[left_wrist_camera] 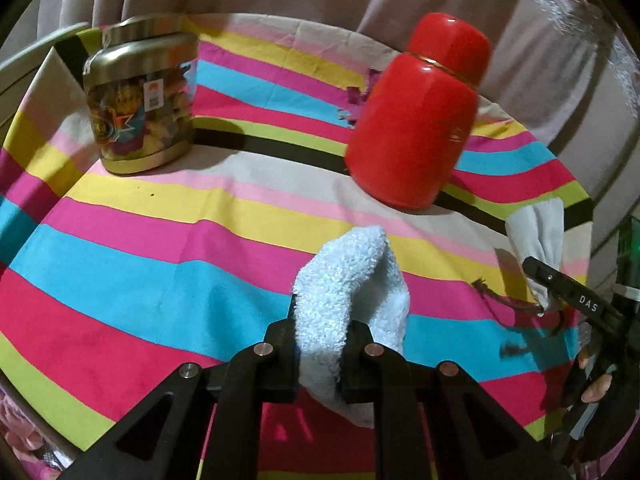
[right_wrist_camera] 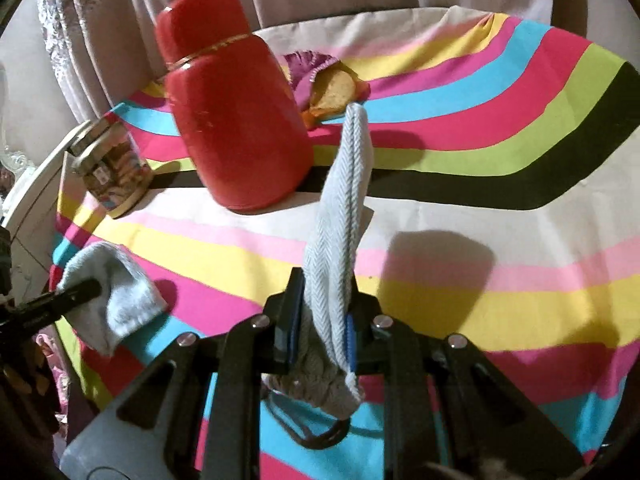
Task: Organize soft objects
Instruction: 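Carry the grey bag and white towel over the white box and open both tools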
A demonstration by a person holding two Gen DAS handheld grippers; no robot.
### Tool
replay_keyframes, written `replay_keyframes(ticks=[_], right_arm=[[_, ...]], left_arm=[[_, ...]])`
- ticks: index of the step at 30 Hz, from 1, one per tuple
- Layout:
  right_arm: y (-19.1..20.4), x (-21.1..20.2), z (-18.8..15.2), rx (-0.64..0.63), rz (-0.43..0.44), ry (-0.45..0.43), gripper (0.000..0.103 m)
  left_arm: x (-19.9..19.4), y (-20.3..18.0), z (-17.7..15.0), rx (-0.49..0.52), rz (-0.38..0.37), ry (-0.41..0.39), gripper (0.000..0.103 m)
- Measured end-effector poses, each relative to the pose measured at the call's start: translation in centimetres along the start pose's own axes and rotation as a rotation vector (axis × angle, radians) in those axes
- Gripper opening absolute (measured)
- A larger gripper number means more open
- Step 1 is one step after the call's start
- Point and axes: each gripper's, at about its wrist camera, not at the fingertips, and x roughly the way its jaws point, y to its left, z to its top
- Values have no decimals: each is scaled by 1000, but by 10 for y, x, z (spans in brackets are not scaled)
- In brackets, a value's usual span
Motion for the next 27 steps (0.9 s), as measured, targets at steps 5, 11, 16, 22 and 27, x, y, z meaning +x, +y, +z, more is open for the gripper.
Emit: replay_keyframes(ticks=[5, 11, 16, 22, 27], right_arm=[[22, -26, -11, -37, 44, -15, 21], [54, -43, -17, -116, 75, -18, 21], [71, -50, -15, -152, 96, -27, 21], [91, -62, -16, -195, 125, -40, 21], [110, -69, -17, -224, 169, -44, 21]], left_arm=[[-20, -14, -12, 45, -10, -31, 14], [-42, -22, -20, 90, 12, -59, 14], [-57, -21, -21, 106, 37, -87, 14], [-71, -16, -28, 112, 53, -101, 14], [-88, -7, -35, 100, 67, -117, 14]])
